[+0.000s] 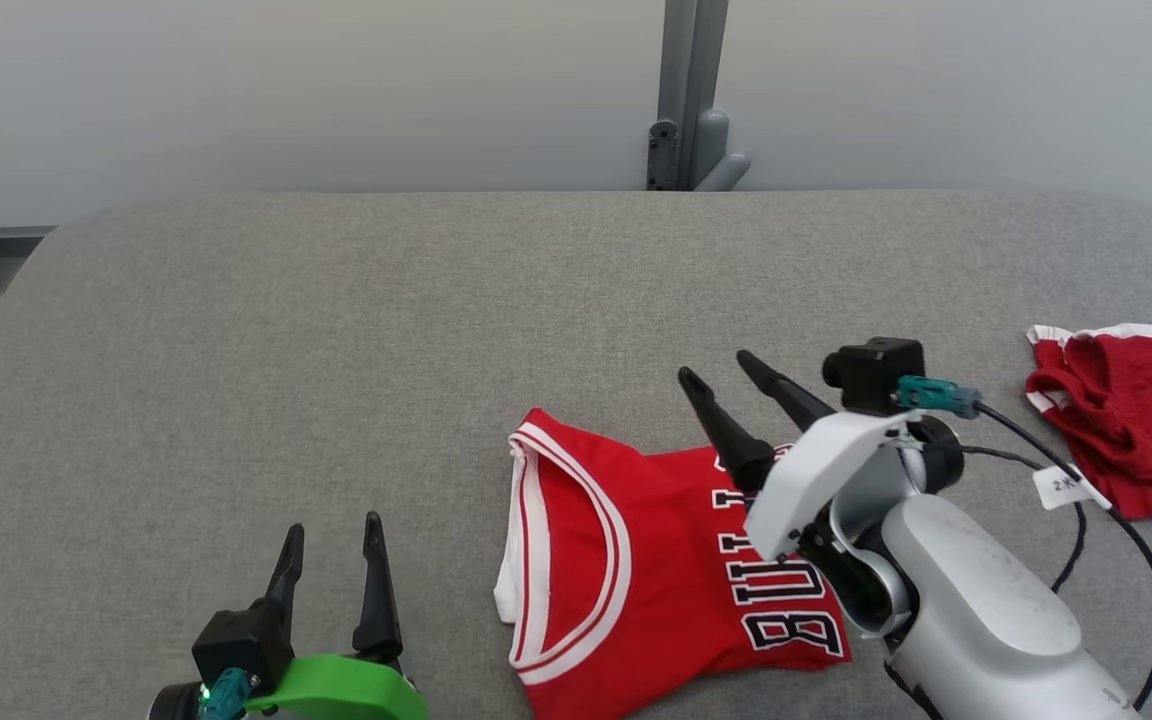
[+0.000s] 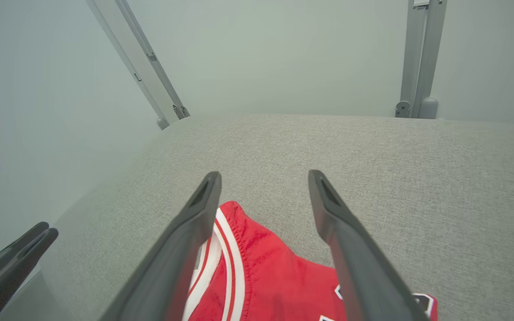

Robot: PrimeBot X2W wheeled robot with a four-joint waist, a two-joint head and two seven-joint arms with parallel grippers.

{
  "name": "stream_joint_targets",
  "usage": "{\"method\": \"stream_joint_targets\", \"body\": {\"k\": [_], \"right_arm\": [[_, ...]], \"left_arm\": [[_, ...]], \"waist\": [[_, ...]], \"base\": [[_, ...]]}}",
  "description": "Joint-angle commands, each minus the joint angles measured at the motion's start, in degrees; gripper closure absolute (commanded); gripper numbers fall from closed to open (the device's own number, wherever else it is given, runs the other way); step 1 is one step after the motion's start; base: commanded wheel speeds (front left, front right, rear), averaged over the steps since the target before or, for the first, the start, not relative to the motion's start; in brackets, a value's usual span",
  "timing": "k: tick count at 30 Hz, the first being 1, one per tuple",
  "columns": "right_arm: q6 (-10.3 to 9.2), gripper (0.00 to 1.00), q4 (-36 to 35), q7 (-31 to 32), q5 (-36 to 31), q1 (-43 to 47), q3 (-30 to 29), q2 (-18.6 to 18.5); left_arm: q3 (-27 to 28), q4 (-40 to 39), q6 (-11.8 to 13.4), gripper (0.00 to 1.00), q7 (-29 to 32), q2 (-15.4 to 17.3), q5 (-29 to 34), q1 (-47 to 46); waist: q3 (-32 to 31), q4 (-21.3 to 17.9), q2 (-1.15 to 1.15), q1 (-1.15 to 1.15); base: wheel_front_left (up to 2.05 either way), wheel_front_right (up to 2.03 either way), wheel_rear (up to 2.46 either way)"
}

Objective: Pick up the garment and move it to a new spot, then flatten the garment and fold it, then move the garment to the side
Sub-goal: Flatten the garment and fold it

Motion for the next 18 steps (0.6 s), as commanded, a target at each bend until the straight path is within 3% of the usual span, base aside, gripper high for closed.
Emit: {"method": "stream_joint_targets", "body": {"k": [1, 18], "right_arm": [[-0.01, 0.0, -0.5, -1.0, -1.2, 1.9, -1.3, -0.2], [-0.01, 0.0, -6.0, -11.5, -20.9, 17.3, -20.4, 2.4]], "left_arm": [[0.0, -0.2, 0.1, 0.0, -0.2, 0.1, 0.5, 0.6], [-0.8, -1.6, -0.7, 0.0, -0.2, 0.1, 1.7, 0.6]], "waist": [[0.0, -0.8, 0.0, 0.0], [0.1, -3.5, 0.0, 0.0]], "base": [[0.0, 0.0, 0.0], [0.0, 0.0, 0.0]]}}
